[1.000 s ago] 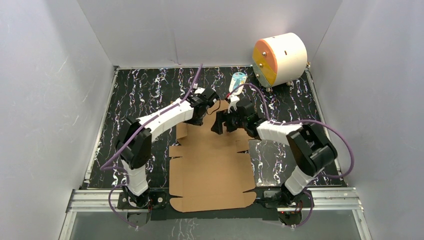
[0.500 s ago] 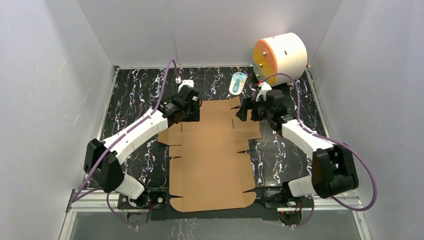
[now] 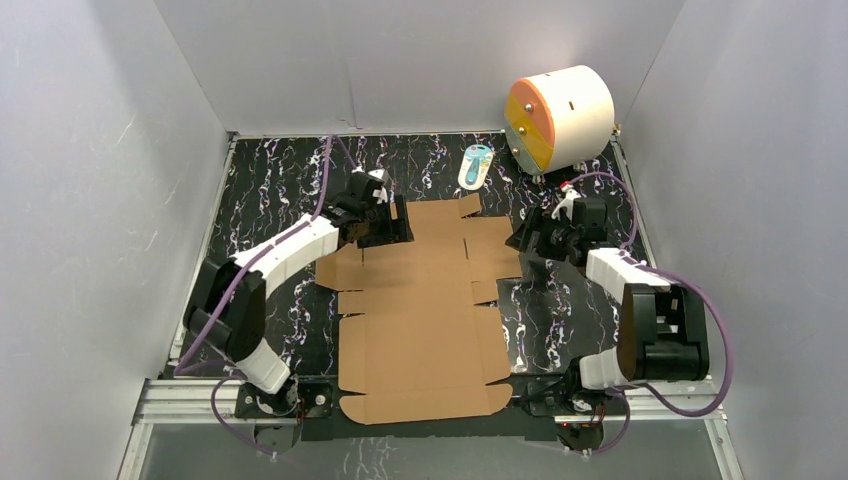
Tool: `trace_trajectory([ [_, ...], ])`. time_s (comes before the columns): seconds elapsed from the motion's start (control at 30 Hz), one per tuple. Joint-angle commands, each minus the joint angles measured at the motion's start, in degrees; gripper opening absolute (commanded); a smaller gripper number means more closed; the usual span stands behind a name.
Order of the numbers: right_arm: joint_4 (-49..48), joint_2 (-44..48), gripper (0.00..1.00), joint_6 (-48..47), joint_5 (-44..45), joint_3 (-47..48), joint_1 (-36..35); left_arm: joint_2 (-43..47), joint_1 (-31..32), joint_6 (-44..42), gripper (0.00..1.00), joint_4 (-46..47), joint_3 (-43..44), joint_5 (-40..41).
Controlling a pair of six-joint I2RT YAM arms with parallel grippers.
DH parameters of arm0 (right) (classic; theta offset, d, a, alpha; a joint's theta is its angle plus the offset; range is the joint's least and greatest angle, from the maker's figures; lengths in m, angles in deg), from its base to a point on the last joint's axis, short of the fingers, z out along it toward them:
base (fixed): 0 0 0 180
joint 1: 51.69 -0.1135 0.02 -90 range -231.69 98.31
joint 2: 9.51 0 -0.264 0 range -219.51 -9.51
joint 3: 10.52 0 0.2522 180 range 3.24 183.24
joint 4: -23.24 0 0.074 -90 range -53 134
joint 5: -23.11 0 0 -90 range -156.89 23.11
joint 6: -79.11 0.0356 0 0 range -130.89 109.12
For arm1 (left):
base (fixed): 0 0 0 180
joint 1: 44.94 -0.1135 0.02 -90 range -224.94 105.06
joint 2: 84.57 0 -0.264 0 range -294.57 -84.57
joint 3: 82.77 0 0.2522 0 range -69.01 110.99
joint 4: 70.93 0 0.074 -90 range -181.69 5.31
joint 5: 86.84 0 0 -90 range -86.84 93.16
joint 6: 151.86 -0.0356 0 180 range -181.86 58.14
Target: Fold the paper box
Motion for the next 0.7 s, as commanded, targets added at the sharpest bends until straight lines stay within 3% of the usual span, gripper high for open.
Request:
trace_trajectory([
  [0.0,-4.69,-2.75,0.92,1.93,-4.64,-0.69,2.23,-3.58,-0.64,0.63,0.75,3.67,-0.44,-6.03],
  [0.37,-8.64,-9.94,0.85,3.23,-8.18,-1.54,2.28,-8.90,-0.84,0.28,0.75,4.70,-2.19,-7.33],
  [0.67,-10.61,-11.28,0.73,4.90,-14.05,-0.96,2.24,-9.01,-0.85,1.54,0.75,7.62,-6.81,-7.56],
])
